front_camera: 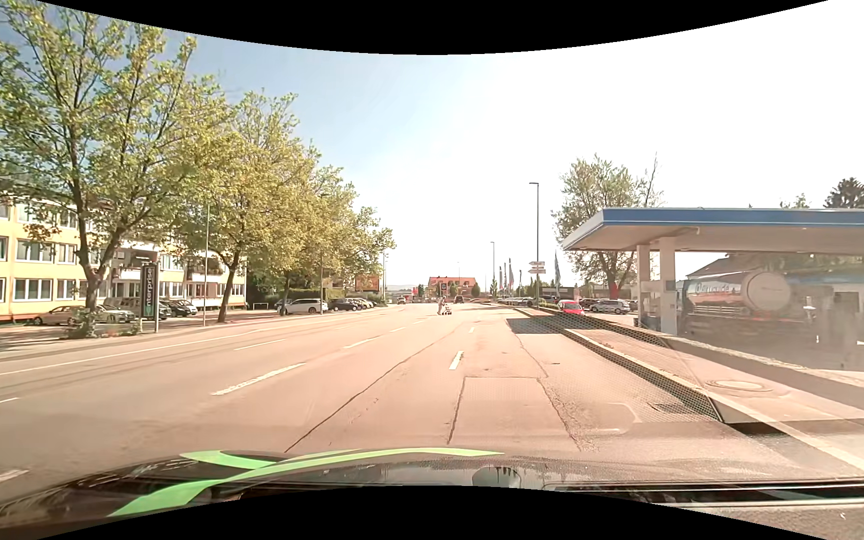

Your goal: Follow the waypoints while adhering to traffic rules and regulations

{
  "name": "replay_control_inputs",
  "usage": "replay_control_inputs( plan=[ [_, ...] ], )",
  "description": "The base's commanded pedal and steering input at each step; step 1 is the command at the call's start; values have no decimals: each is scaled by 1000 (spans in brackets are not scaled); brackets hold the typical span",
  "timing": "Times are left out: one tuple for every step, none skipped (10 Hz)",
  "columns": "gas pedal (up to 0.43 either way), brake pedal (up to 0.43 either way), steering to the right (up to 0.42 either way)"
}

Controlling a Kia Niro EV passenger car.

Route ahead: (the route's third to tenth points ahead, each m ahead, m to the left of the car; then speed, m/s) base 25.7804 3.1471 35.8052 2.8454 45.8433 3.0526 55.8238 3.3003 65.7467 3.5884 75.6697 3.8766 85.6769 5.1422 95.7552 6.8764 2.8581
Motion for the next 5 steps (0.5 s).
replay_control_inputs(
  plan=[
    [0,0,37],
    [0,0,38],
    [0,0,39],
    [0,0,40],
    [0,0,40]
  ],
)
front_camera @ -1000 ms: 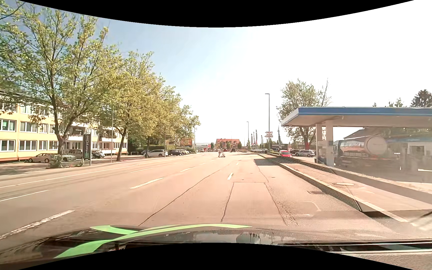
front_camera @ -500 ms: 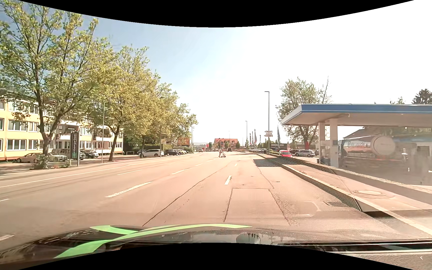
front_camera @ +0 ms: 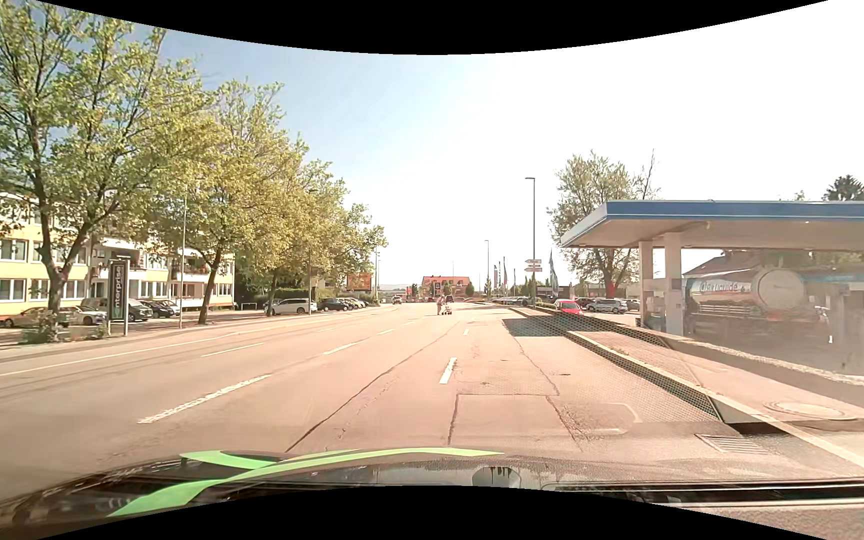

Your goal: Follow the waypoints while adhering to traffic rules and regulations

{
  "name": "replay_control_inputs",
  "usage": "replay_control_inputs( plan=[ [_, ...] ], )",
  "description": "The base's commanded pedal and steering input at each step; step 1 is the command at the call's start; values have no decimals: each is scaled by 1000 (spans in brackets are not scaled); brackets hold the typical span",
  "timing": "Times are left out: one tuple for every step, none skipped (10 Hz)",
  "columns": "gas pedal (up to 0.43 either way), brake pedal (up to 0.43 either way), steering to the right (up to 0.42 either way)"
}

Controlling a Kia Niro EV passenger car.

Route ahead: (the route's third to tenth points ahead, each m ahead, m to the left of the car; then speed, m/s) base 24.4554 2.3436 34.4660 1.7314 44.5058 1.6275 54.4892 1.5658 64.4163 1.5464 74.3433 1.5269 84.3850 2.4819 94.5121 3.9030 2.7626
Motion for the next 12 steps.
replay_control_inputs(
  plan=[
    [0,0,40],
    [0,0,38],
    [0,0,37],
    [0,0,36],
    [0,0,36],
    [0,0,35],
    [0,0,34],
    [0,0,34],
    [0,0,34],
    [0,0,33],
    [0,0,32],
    [0,0,31]
  ],
)
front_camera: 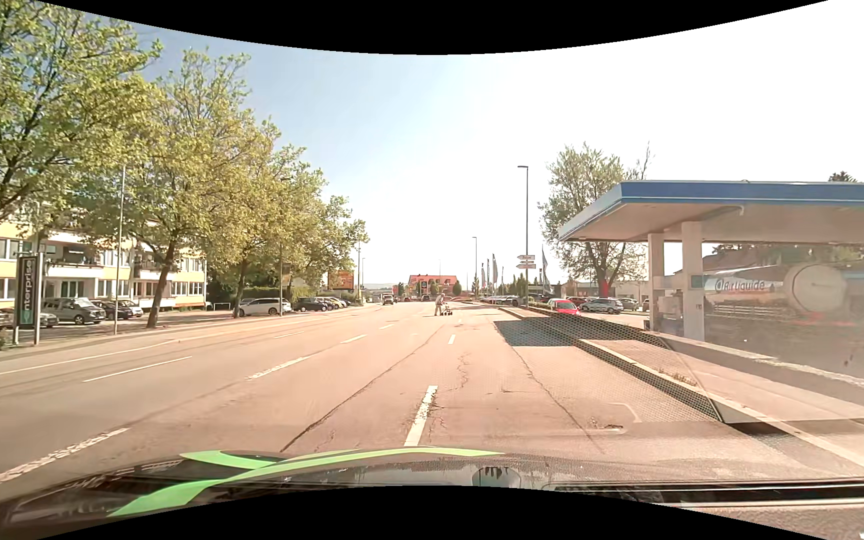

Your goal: Follow the waypoints while adhering to traffic rules and regulations

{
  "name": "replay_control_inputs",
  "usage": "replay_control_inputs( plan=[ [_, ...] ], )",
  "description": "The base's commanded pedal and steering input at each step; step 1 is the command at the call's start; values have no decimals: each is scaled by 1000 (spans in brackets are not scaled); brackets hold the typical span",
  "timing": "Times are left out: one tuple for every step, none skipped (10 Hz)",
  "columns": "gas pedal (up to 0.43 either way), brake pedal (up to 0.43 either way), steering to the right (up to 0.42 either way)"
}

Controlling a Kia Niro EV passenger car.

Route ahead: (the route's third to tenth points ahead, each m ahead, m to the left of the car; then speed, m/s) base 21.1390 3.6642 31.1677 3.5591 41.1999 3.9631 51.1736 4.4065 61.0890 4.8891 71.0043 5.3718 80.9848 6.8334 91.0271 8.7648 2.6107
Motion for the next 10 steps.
replay_control_inputs(
  plan=[
    [0,0,30],
    [0,0,28],
    [0,0,27],
    [0,0,27],
    [0,0,27],
    [0,0,27],
    [0,0,26],
    [0,0,23],
    [0,0,21],
    [0,0,19]
  ],
)
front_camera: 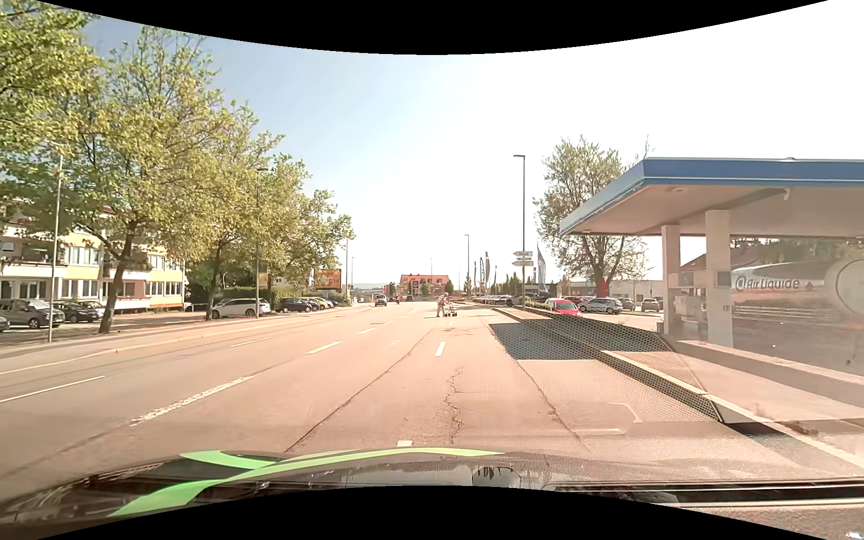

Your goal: Follow the waypoints while adhering to traffic rules and regulations

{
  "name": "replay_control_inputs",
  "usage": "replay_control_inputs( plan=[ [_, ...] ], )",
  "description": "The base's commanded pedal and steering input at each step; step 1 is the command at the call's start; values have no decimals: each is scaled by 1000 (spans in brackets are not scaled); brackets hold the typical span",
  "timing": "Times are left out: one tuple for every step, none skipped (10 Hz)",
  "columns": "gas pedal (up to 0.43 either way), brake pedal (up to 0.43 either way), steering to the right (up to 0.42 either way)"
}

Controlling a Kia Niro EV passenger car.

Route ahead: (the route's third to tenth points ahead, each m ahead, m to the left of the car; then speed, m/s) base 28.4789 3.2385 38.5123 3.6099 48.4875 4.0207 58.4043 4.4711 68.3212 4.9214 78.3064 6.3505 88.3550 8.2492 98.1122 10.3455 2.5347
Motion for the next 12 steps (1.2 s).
replay_control_inputs(
  plan=[
    [0,0,18],
    [0,0,18],
    [0,0,17],
    [0,0,16],
    [0,0,14],
    [0,0,13],
    [0,6,12],
    [0,18,12],
    [0,55,12],
    [0,55,12],
    [0,55,12],
    [0,61,12]
  ],
)
